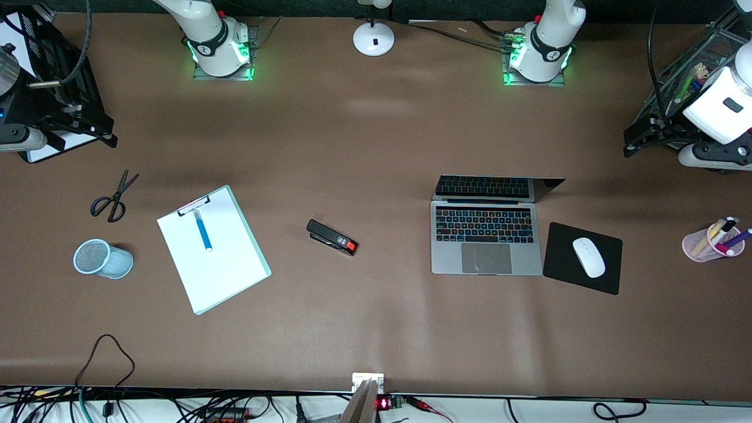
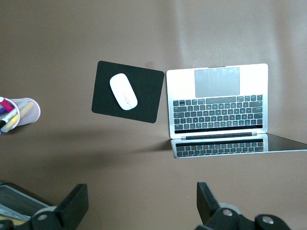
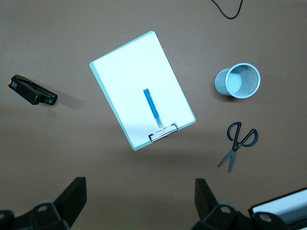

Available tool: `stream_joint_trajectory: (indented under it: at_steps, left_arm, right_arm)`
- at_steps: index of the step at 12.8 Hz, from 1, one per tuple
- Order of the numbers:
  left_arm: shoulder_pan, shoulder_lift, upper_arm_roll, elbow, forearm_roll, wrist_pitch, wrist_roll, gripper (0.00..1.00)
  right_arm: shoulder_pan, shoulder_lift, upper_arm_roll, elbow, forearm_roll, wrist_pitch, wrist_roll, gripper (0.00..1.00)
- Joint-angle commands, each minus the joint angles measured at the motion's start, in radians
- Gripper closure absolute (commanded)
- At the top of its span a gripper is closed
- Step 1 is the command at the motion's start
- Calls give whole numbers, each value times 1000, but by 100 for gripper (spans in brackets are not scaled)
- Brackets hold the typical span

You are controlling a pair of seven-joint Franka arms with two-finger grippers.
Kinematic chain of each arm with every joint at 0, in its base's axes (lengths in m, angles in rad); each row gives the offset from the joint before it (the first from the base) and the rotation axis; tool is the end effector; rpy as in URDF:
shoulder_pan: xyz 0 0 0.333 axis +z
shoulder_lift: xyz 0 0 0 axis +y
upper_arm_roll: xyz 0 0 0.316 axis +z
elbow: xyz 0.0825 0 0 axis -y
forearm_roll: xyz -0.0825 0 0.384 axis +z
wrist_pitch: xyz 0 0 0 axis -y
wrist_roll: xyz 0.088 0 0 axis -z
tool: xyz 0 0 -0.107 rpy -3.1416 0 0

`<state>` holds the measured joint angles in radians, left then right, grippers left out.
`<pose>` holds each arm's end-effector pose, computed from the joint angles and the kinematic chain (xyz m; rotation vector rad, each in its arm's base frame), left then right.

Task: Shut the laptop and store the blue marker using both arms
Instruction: 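Move the right gripper toward the blue marker on the clipboard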

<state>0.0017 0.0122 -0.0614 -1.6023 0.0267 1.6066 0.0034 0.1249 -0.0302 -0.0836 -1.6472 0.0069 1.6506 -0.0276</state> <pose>0.5599 -0.0305 0.6060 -3.1138 0.0999 0.0111 0.5514 0.0228 0.6120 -3.1297 -0.1072 -0.0523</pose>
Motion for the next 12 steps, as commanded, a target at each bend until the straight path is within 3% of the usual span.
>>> stream_joint_trajectory:
  at_steps: [1, 4, 12]
  left_arm:
    - [9, 3, -2, 10, -18, -7, 21, 0]
    - [14, 3, 0, 10, -18, -7, 21, 0]
    - [9, 63, -2, 18, -8, -7, 7, 1]
  right_arm:
    - [5, 3, 1, 14, 4, -17, -9, 0]
    - [-2, 12, -1, 24, 7, -9, -3, 0]
    - [2, 199, -1, 30, 10, 128, -12, 0]
